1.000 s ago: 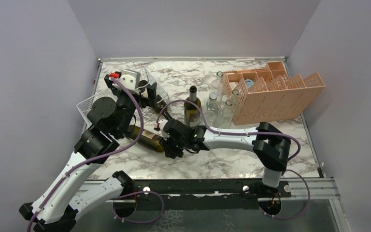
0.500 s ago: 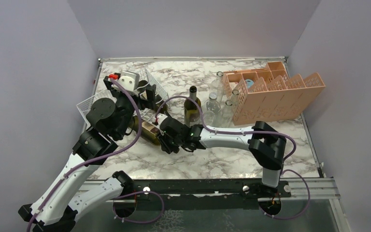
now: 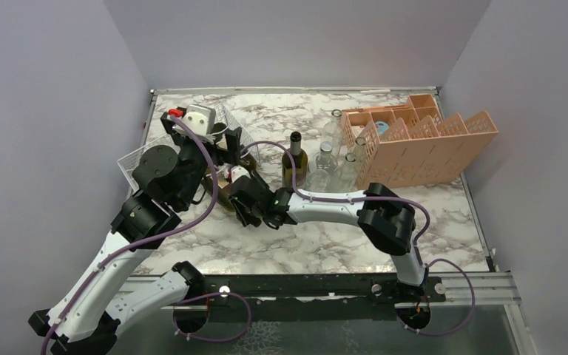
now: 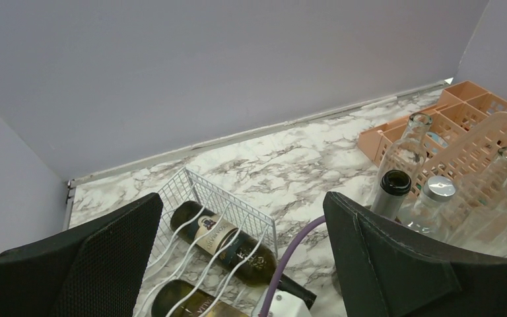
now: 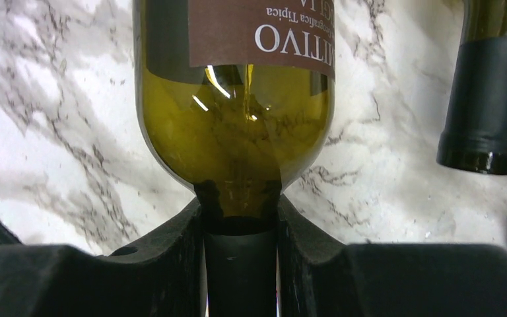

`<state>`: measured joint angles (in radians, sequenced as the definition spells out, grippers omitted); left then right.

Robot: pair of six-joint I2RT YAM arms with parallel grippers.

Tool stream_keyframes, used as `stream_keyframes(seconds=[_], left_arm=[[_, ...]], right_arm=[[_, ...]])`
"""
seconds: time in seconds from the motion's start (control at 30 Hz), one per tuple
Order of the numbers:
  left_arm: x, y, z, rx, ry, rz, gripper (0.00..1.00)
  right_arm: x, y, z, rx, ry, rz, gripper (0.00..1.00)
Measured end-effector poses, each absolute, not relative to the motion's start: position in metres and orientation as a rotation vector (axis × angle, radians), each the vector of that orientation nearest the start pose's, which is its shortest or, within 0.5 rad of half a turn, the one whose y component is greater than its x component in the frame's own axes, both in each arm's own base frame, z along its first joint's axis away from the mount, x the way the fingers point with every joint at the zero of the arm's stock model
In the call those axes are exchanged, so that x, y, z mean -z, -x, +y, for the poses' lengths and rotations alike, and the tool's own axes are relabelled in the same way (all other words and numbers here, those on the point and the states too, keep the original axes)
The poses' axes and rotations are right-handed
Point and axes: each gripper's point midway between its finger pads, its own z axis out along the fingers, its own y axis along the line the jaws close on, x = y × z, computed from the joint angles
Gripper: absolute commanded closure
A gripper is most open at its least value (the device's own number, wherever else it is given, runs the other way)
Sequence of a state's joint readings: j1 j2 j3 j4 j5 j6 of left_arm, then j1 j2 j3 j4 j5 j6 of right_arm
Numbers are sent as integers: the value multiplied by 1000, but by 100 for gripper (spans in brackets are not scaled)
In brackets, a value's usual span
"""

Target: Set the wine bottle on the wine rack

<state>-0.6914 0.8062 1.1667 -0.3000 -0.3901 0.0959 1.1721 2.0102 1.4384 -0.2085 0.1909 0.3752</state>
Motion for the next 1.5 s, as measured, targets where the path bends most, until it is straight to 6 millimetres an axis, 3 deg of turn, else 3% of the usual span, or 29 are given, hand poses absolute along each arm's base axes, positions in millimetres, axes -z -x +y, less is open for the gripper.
stream_keyframes(seconds=[0.2,0.5,0.7,0.97,1.2,1.37,1.5], left_arm=[[-427,-259,-123,194,-268,1476,1],[-433,-256,-121,206,-254,1456,1],[-435,-259,-124,212,-248,1456,1],[-432,-265,-130,216,-249,1473,1],[-432,-268,-132,215,-251,1482,1],[-439,-269,-133,216,-249,1478,1],[-446,-269,-133,216,-248,1477,1]], right_arm=[[-65,-238,491,-474,767,2232,98],[-59,-263,510,-411,690,2220,79],[-58,-277,521,-405,666,2215,74],[-55,-295,529,-401,633,2211,51],[-76,-313,536,-435,575,2156,43],[-78,-314,537,-442,571,2152,41],[-91,-312,536,-466,563,2136,38]])
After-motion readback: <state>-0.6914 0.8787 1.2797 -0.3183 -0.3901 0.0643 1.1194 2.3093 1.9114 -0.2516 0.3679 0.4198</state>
